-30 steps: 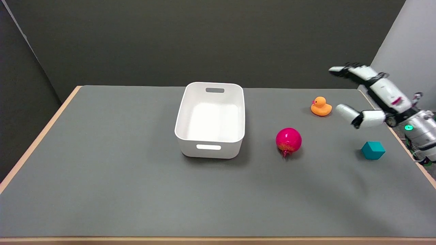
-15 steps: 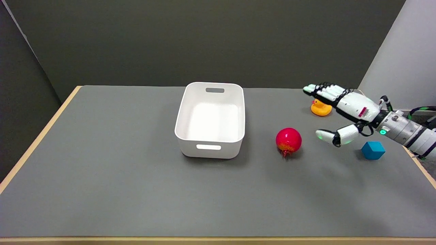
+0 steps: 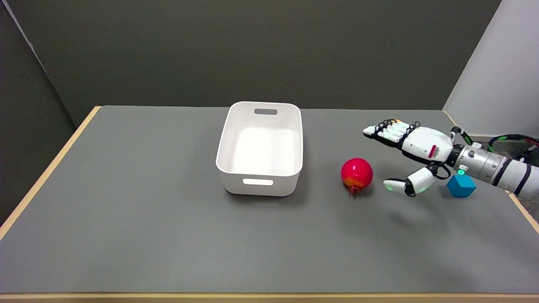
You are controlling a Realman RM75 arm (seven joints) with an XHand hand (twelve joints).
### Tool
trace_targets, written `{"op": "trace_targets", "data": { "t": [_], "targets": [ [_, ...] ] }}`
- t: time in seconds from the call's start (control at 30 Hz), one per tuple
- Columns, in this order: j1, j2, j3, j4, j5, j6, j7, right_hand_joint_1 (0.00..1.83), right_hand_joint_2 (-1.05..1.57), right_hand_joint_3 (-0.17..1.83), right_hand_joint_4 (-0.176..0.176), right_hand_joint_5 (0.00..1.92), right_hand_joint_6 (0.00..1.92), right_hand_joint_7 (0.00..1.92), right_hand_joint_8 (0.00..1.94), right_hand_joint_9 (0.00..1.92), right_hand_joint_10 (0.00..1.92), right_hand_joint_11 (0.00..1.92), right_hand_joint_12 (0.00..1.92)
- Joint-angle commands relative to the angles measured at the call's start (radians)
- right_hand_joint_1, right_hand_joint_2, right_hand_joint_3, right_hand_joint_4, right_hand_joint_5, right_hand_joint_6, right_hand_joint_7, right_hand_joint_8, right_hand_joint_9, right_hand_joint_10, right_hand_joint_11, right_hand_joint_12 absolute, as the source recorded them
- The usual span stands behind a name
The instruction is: Pick up the pomegranate.
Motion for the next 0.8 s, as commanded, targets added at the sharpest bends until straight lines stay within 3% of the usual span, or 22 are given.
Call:
{"op": "trace_targets", "data": {
  "t": [0.03,0.27,0.33,0.6,0.8],
  "targets": [
    [0.002,0.024,-0.04,0.086,-0.041,0.0,-0.01,0.29,0.47,0.88,-0.055,0.0,0.06,0.0,0.18,0.0,0.36,0.0,0.96],
    [0.008,0.017,-0.034,0.1,-0.041,-0.04,-0.011,0.29,0.47,0.88,-0.063,0.0,0.07,0.01,0.18,0.0,0.36,0.0,0.96],
    [0.01,0.007,-0.034,0.102,-0.041,-0.062,-0.012,0.29,0.48,0.92,-0.065,0.0,0.08,0.04,0.14,0.0,0.36,0.01,0.88],
    [0.019,-0.03,-0.043,0.109,-0.054,-0.156,-0.012,0.26,0.46,0.92,-0.019,0.03,0.12,0.1,0.29,0.04,0.56,0.02,1.01],
    [0.031,-0.051,-0.05,0.122,-0.104,-0.207,-0.003,0.31,0.5,0.91,-0.01,0.02,0.25,0.16,0.27,0.09,0.54,0.01,1.12]
  ]
}}
